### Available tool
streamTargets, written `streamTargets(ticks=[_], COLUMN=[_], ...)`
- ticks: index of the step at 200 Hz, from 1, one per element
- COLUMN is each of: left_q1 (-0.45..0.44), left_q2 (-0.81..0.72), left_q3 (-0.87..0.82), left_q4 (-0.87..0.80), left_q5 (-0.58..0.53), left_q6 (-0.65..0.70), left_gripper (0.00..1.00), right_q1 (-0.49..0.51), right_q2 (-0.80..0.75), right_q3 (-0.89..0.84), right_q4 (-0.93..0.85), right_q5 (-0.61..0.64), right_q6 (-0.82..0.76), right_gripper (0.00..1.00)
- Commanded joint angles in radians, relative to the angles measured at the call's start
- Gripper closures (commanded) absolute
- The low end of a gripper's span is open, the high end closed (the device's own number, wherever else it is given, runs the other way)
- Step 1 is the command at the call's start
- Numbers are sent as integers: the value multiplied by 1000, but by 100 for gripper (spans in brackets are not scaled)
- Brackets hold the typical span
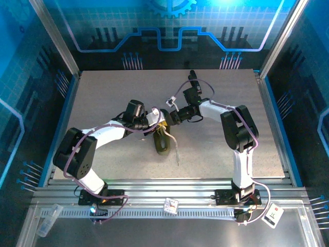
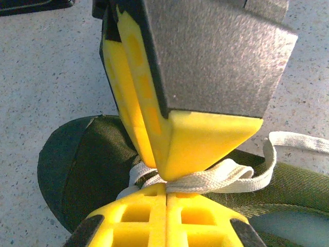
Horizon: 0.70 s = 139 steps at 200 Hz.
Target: Tie the shoes
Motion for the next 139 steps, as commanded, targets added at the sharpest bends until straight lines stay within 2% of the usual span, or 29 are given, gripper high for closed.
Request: streamTargets(ticks=[1, 51, 105, 123, 139], left_q1=[-10, -11, -14, -14, -14], left_q2=[15, 14, 13, 14, 14], left_q3=[30, 30, 29, 28, 28], left_q4=[5, 5, 8, 9, 9], left_q5=[4, 5, 6, 6, 4], left_q6=[30, 30, 28, 28, 29], left_gripper=[100, 100, 100, 100, 100], right_q1=[12, 25, 46, 46, 48], right_q2=[20, 40, 56, 47, 19], right_q3=[20, 30, 65, 69, 50], right_q4=[-30, -46, -106, -120, -102], right_q5=[-36, -7, 50, 71, 81], right_q6=[-17, -28, -64, -72, -79], right_gripper=[76, 76, 71, 75, 85])
